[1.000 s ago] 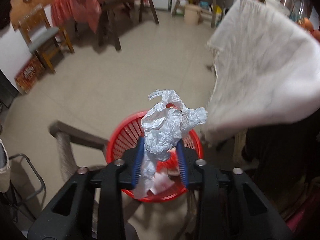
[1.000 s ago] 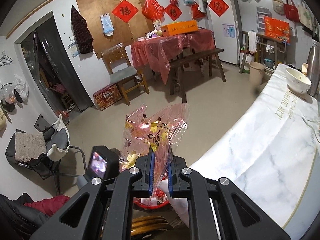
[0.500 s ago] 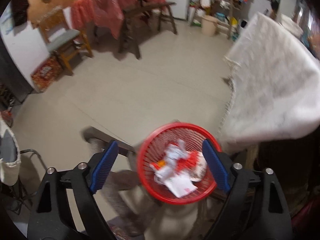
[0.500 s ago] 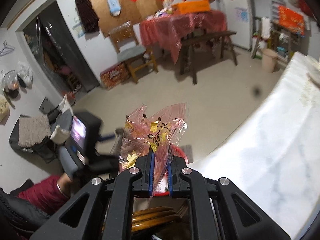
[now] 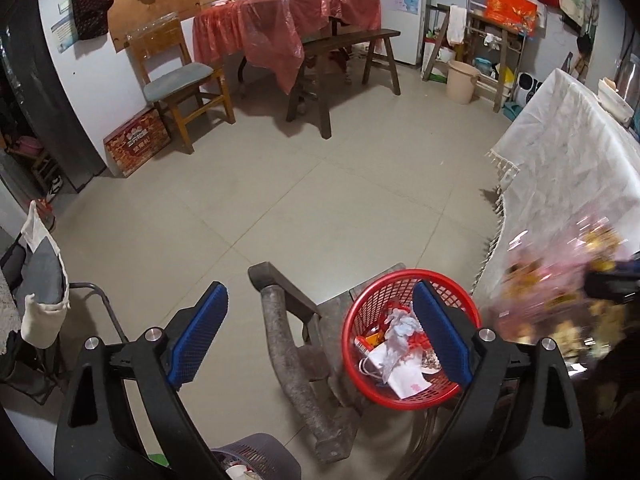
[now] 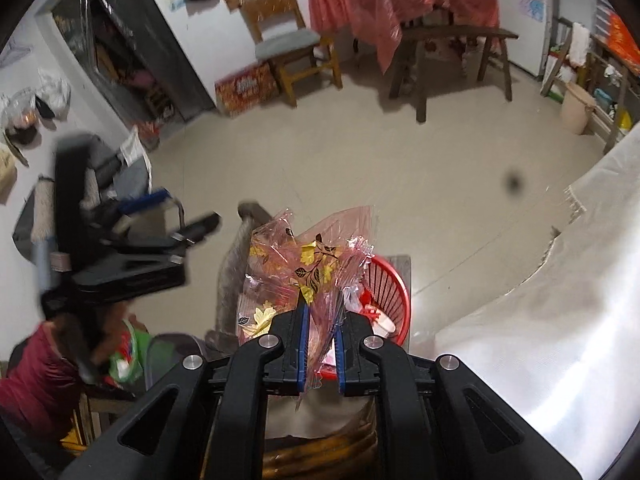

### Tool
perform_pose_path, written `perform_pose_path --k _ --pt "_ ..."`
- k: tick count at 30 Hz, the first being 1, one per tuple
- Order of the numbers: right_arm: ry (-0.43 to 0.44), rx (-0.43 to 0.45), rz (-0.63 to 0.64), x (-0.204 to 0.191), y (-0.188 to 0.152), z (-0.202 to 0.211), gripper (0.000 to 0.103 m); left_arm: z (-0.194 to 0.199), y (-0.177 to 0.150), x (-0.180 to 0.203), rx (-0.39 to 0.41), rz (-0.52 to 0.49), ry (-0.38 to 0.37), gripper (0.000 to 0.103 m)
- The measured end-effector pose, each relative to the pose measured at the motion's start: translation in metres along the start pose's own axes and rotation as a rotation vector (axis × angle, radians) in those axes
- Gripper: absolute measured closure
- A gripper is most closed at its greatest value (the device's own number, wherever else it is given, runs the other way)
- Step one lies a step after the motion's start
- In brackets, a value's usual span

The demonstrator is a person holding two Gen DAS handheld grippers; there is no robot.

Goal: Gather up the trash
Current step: 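Open the right tool to drop the pink candy bag into the basket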

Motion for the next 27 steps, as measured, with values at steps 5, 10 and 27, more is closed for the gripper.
perform_pose_path --k 5,10,27 --pt "-0.079 -0.078 0.054 -0.01 0.016 -0.047 0.088 -0.002 -0.001 -0.005 -0.013 0.025 -0.013 0.012" --pt "-0.097 -0.133 0.064 -0.012 0.027 -0.073 0.079 -0.003 -0.001 -0.004 -0.013 0.027 -0.026 0.012" --pt "-0.096 -0.024 0.051 -0.015 0.001 -0.011 0.046 0.014 -0.02 0.01 -0.041 -0.029 0.03 0.01"
Point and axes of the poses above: each gripper's, at about its wrist camera, not at the fingertips, and z roughly against the way its jaws point, x to its right, y to its top, the point moved 2 cm from there along -z, roughly the way its jaws point, and after that the axes turned 14 degrees about -x, right-handed, at the moved point
